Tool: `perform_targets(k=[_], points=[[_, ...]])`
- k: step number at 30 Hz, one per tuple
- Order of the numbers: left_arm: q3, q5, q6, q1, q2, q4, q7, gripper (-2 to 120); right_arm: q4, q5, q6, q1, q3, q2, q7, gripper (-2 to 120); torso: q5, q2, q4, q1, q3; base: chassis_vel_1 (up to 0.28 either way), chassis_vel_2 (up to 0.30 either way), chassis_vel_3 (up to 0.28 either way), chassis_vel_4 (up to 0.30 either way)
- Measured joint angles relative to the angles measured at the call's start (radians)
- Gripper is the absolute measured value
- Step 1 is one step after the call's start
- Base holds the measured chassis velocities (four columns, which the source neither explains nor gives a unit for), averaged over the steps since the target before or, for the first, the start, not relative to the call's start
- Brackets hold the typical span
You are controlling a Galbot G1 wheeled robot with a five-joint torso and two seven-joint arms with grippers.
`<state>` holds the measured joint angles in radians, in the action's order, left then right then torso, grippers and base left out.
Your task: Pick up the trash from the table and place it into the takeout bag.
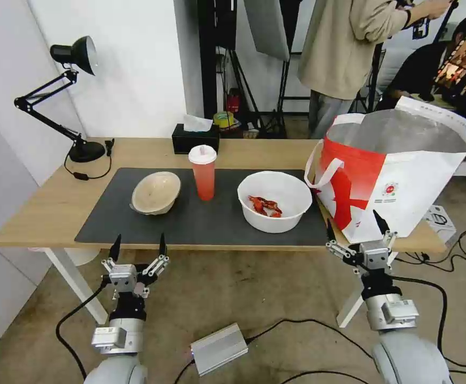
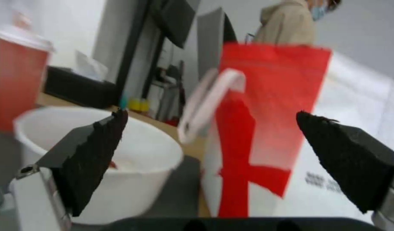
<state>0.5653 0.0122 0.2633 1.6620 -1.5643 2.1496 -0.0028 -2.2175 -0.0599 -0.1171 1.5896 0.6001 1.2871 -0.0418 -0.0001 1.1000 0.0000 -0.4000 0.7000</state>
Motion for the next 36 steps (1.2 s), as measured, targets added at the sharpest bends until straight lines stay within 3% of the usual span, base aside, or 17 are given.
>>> perform_targets(k=[11,16,24,25,28,36], points=[[0.015,0.007,0.016,0.032,0.022,0.028,0.009,100,-0.103,0.055,0.005,0.062,-0.017,-0.064,0.044,100,0.0002,0.0,0.0,0.0,0.0,0.0,0.0,0.0,0.0],[0.016,0.012,0.029,0.031,0.028,0.014,0.013,100,-0.115,0.116,0.011,0.062,-0.005,-0.137,0.073,100,0.0002,0.0,0.0,0.0,0.0,0.0,0.0,0.0,0.0],[0.015,0.0,0.06,0.021,0.017,-0.013,0.016,100,-0.112,0.343,0.095,-0.011,0.009,-0.366,0.103,100,0.0003,0.0,0.0002,0.0,0.0,0.0,0.0,0.0,0.0],[0.015,0.0,0.06,0.021,0.017,-0.013,0.016,100,-0.112,0.343,0.095,-0.011,0.009,-0.366,0.103,100,0.0003,0.0,0.0002,0.0,0.0,0.0,0.0,0.0,0.0],[0.008,-0.009,0.08,0.023,0.007,-0.033,0.024,100,-0.094,0.426,0.118,-0.052,0.003,-0.483,0.117,100,0.0002,0.0,0.0001,0.0,0.0,0.0,0.0,0.0,0.0],[-0.006,-0.018,0.102,0.029,-0.008,-0.058,0.032,100,-0.054,0.541,0.143,-0.15,-0.041,-0.613,0.134,100,0.0003,0.0,-0.0001,0.0,0.0,0.0,0.0,0.0,0.0]])
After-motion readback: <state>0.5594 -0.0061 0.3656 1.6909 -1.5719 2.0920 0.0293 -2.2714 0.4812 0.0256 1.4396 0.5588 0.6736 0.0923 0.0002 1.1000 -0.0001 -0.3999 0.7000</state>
